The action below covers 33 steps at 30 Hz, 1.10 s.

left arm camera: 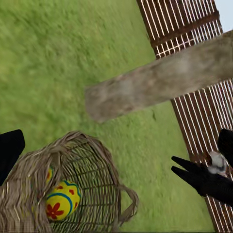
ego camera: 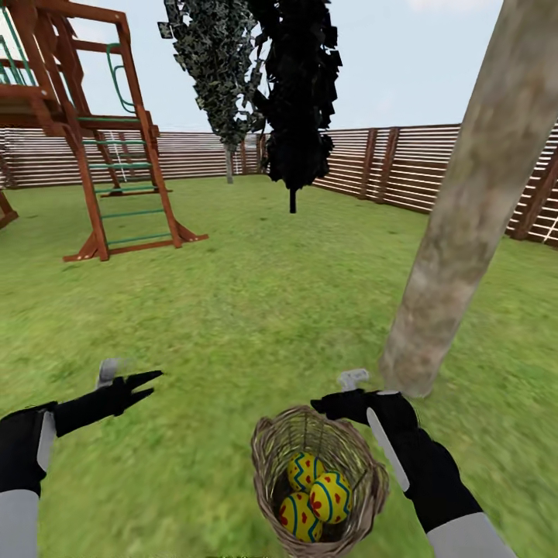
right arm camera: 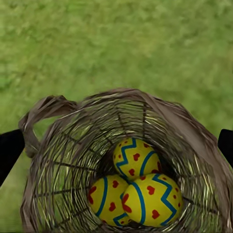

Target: Take the three Easter eggs out of the wicker basket on the lawn in the garden, then place them on the lawn next to a single tree (choose any tree) so that all three eggs are next to the same tree and none are left in the basket.

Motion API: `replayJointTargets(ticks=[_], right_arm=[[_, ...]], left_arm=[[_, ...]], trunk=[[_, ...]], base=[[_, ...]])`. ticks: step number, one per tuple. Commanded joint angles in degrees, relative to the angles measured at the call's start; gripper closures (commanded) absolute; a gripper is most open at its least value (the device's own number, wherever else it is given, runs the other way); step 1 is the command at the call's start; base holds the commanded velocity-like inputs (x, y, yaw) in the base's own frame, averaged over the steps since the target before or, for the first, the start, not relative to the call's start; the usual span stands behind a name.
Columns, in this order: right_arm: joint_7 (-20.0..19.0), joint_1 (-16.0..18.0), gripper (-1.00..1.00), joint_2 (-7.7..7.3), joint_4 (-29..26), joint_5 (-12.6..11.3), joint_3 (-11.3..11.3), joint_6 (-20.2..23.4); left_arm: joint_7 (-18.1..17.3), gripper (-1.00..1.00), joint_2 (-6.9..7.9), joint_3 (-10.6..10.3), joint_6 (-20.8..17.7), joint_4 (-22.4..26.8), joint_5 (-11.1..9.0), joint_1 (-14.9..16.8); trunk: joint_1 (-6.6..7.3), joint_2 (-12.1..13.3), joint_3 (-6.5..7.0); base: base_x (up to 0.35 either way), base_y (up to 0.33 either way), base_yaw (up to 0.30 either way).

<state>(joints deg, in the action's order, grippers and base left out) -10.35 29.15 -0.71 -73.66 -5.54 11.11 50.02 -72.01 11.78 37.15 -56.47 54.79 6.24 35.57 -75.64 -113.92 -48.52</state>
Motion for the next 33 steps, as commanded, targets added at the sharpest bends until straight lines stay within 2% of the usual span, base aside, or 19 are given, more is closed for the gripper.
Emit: replayJointTargets(ticks=[1, 3, 4, 8, 12, 14, 24, 30, 33], right_arm=[[0.37, 0.03, -1.00, -0.02, -0.02, -0.63, 0.51, 1.83], [0.40, 0.03, -1.00, 0.00, -0.05, -0.58, 2.19, 4.40], [0.42, 0.03, -1.00, -0.03, -0.13, -0.44, 4.10, 5.96], [0.93, 0.03, -1.00, -0.14, -0.24, -0.41, 7.32, 7.44], [1.15, 0.03, -1.00, -0.37, -0.20, -0.41, 10.35, 7.70], [1.13, 0.03, -1.00, -0.49, -0.23, -0.41, 11.44, 7.72], [1.09, 0.04, -1.00, -0.83, -0.21, -0.35, 11.53, 7.73], [0.83, 0.08, -1.00, -0.92, -0.03, 2.77, 11.64, 7.58], [0.72, 0.11, -1.00, -0.93, 0.08, 3.11, 11.65, 7.67]], left_arm=[[-3.82, -1.00, 0.14, 0.32, -0.64, -0.01, 0.55, -0.01], [-6.57, -1.00, 0.17, 0.39, -0.75, -0.05, 0.43, -0.08], [-8.97, -1.00, 0.08, 0.34, -0.79, -0.15, 0.41, -0.12], [-14.68, -1.00, -0.11, 0.23, -0.75, -2.26, 0.45, -0.15], [-17.90, -1.00, 0.14, 0.24, -0.63, -3.88, 0.51, -0.15], [-17.99, -1.00, 0.09, 0.21, -0.53, -4.21, 0.52, -0.15], [-17.99, -1.00, 0.05, 0.21, -0.34, -4.17, 0.53, -0.15], [-17.99, -1.00, -0.02, 0.29, -0.31, -4.24, 0.53, -0.15], [-17.99, -1.00, -0.01, 0.29, -0.30, -4.25, 0.53, -0.15]], trunk=[[0.01, -0.03, -0.07], [0.01, -0.03, -0.09], [0.01, -0.03, -0.09], [0.01, -0.03, -0.10], [0.01, -0.03, -0.10], [0.01, -0.03, -0.10], [0.01, -0.03, -0.10], [0.01, -0.03, -0.10], [0.01, -0.03, -0.10]], base=[[0.000, 0.000, 0.180], [0.000, 0.000, 0.095], [0.000, 0.000, 0.038], [0.000, 0.000, 0.014], [0.000, 0.000, 0.003], [0.000, 0.000, 0.000], [0.000, 0.000, 0.000], [0.000, 0.000, 0.000], [0.000, 0.000, 0.000]])
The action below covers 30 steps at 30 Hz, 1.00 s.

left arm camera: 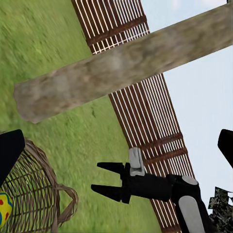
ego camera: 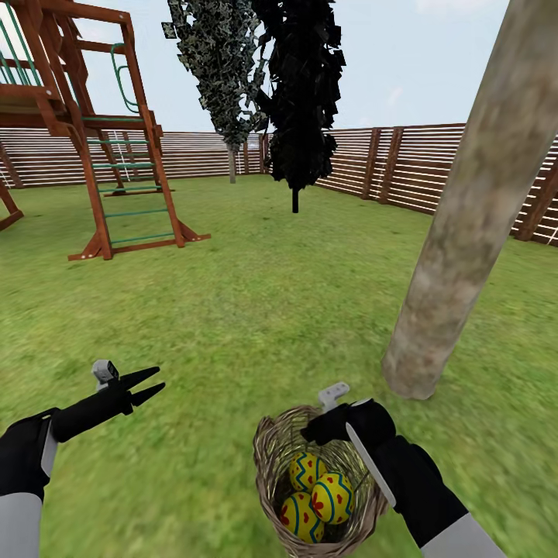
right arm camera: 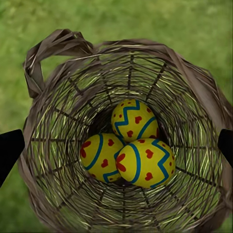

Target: Take the three Easter eggs out of the wicker basket on the lawn in the garden, then place them on the lawn next to a single tree (choose any tree) so that all three eggs are next to the same tree and none are left in the basket.

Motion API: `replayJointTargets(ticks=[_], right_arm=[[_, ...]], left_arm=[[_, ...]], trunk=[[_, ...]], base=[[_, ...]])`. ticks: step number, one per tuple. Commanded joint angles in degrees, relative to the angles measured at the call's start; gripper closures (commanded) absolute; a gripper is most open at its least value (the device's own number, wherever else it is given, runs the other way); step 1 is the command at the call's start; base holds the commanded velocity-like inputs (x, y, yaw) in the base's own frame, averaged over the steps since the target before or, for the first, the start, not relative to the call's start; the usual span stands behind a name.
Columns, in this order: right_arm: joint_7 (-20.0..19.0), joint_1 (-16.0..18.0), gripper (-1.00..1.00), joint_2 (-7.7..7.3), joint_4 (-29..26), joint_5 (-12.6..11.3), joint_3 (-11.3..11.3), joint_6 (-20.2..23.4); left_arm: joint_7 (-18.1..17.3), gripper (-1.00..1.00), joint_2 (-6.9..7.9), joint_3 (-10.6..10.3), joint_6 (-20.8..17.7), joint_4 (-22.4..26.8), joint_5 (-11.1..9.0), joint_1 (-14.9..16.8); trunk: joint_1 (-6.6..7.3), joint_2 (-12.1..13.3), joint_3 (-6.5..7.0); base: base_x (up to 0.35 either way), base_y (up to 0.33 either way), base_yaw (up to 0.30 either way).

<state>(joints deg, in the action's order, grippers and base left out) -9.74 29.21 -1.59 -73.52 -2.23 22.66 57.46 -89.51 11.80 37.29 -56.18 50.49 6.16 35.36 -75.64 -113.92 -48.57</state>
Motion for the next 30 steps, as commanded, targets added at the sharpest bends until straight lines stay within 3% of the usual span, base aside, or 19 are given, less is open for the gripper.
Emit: replayJointTargets(ticks=[1, 11, 30], right_arm=[[0.09, 0.05, -1.00, -0.06, -0.05, -0.18, 0.10, 0.25], [-0.10, 0.06, -1.00, -1.09, -0.45, -0.27, 0.14, 0.45], [-0.11, 0.06, -1.00, -1.13, -0.48, -0.55, 0.19, 0.77]], left_arm=[[-0.49, -1.00, -0.03, 0.16, -0.60, 0.04, 0.60, 0.06], [-0.49, -1.00, -0.03, 0.23, -0.60, 0.04, 0.60, 0.06], [-0.49, -1.00, -0.12, 0.22, -0.51, -0.08, 0.87, 0.06]], trunk=[[0.01, -0.02, -0.05], [0.01, -0.02, -0.05], [0.01, -0.02, -0.05]], base=[[0.000, 0.000, 0.000], [0.000, 0.000, 0.000], [0.000, 0.000, 0.000]])
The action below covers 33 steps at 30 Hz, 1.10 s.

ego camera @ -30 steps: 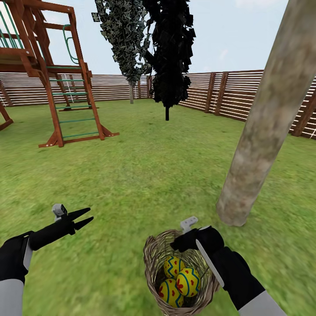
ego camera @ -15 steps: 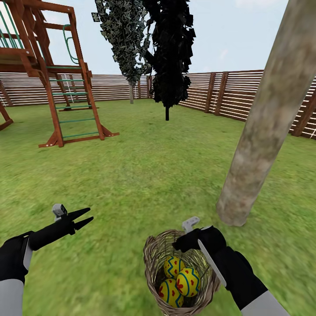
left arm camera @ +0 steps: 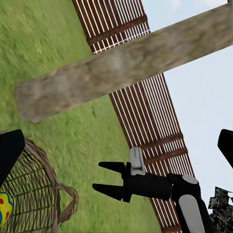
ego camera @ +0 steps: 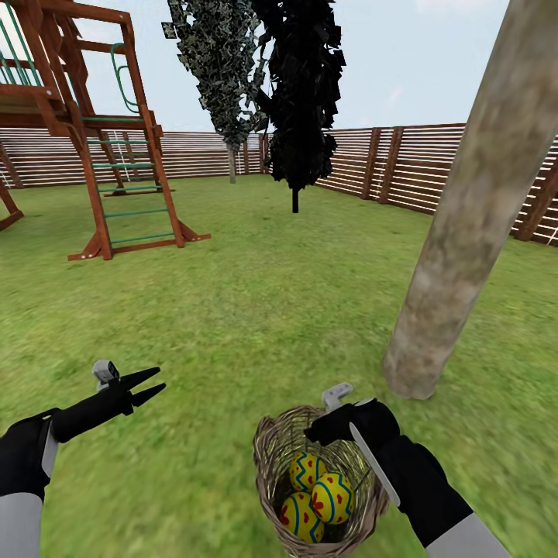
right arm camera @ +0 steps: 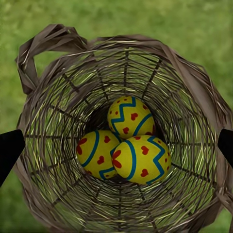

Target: Take the three Easter eggs out of the wicker basket on the lawn in the garden, then place them on the lawn next to a single tree (choose any tree) so that all three eggs are next to the same tree and none are left in the basket.

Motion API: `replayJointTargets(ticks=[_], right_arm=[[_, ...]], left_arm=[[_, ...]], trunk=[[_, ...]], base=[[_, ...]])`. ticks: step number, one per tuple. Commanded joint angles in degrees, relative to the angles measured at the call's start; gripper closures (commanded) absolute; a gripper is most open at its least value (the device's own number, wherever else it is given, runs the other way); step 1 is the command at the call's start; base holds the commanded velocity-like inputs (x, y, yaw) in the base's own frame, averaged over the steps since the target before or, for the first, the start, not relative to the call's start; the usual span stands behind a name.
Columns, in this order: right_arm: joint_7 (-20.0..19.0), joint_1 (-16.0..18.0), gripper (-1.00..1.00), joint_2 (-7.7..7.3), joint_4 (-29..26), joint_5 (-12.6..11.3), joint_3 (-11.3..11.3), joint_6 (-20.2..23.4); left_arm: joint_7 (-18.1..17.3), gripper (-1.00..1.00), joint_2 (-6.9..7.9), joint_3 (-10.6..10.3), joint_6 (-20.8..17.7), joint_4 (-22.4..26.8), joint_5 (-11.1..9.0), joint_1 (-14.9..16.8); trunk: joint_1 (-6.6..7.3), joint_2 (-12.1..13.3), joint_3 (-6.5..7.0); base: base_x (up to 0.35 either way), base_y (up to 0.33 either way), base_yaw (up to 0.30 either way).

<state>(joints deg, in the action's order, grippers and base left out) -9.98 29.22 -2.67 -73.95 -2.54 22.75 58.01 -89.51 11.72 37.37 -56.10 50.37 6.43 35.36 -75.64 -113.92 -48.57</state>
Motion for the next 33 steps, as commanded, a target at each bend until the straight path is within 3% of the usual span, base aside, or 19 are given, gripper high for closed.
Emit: replayJointTargets(ticks=[1, 24, 33], right_arm=[[0.13, 0.05, -1.00, -0.05, -0.02, -0.21, 0.17, 0.24], [0.13, 0.05, -1.00, -0.05, 0.07, -0.12, 0.89, 0.26], [0.14, 0.05, -1.00, -0.19, 0.42, 0.98, 0.82, 0.26]], left_arm=[[-0.49, -1.00, -0.03, 0.15, -0.59, 0.03, 0.64, 0.06], [-0.49, -1.00, -0.01, 0.16, -0.59, 0.00, 0.52, 0.06], [-0.49, -1.00, 0.03, 0.20, -0.59, 0.00, 0.51, 0.06]], trunk=[[0.01, -0.02, -0.06], [0.01, -0.02, -1.91], [0.01, -0.02, -2.72]], base=[[0.000, 0.000, 0.000], [0.000, 0.000, 0.000], [0.000, 0.000, 0.000]])
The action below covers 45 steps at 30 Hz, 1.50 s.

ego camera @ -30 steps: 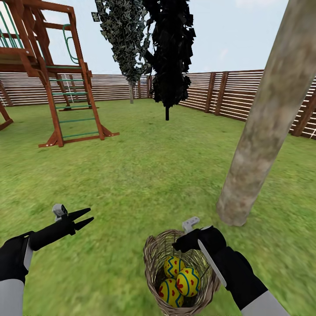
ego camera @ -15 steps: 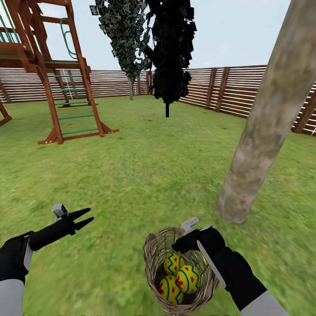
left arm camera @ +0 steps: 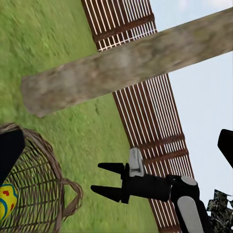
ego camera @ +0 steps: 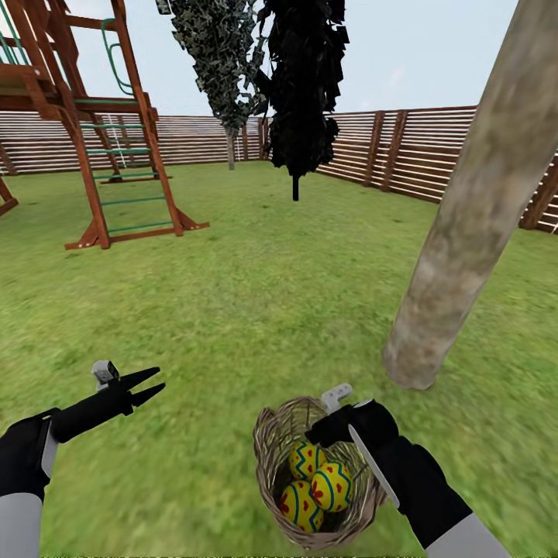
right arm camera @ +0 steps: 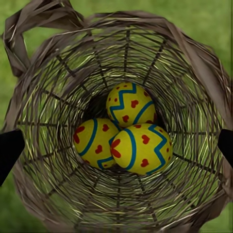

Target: Take the three Easter eggs out of the wicker basket on the lawn in the garden, then place them on the lawn next to a single tree (choose any tree) so that all three eggs are next to the same tree and none are left in the basket.

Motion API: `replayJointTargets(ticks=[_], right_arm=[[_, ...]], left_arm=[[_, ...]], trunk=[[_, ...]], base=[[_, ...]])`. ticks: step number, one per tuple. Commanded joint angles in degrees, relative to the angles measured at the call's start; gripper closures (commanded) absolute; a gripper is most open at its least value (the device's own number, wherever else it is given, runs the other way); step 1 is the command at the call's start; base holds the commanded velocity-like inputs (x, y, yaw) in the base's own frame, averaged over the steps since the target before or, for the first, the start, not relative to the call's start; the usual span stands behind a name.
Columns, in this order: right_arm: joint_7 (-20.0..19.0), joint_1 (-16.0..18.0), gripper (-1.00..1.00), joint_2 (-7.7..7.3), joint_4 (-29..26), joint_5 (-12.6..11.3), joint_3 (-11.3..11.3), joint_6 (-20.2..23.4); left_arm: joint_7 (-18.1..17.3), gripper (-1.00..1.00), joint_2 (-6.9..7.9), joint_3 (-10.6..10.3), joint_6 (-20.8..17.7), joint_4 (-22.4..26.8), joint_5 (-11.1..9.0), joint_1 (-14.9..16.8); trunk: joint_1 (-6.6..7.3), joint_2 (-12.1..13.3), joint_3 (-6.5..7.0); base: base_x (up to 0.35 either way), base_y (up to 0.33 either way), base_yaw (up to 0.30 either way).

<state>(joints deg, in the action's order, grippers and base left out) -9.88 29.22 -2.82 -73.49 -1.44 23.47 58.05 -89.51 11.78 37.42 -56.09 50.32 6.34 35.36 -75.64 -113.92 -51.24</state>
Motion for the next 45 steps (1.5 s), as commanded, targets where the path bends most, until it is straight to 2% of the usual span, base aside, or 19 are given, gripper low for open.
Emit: replayJointTargets(ticks=[1, 7, 13, 34, 45], right_arm=[[0.04, 0.05, -1.00, -0.08, 0.02, -0.05, 0.09, 0.22], [0.03, 0.05, -1.00, 0.02, 3.99, 0.03, 0.79, 0.22], [0.03, 0.09, -1.00, 0.08, 5.14, 0.03, 0.89, 0.22], [0.03, 0.80, -1.00, 0.01, 3.19, 0.00, 0.87, 0.22], [0.03, 0.82, -1.00, -0.08, 2.74, -0.05, 0.79, 0.22]], left_arm=[[-0.49, -1.00, -0.02, 0.17, -0.60, 0.04, 0.60, 0.06], [-0.49, -1.00, 0.05, 0.19, -0.60, 0.04, 0.60, 0.06], [-0.49, -1.00, 0.04, 0.19, -0.60, 0.04, 0.60, 0.06], [-0.49, -1.00, 0.00, 0.19, -0.60, 0.04, 0.60, 0.06], [-0.49, -1.00, 0.00, 0.19, -0.60, 0.02, 0.60, 0.06]], trunk=[[0.01, -0.02, -0.14], [0.01, -0.02, -0.68], [0.01, -0.02, -1.23], [0.01, -0.02, -3.11], [0.01, -0.02, -3.22]], base=[[0.000, 0.000, 0.000], [0.000, 0.000, 0.000], [0.000, 0.000, 0.000], [0.000, 0.000, 0.000], [0.000, 0.000, 0.000]])
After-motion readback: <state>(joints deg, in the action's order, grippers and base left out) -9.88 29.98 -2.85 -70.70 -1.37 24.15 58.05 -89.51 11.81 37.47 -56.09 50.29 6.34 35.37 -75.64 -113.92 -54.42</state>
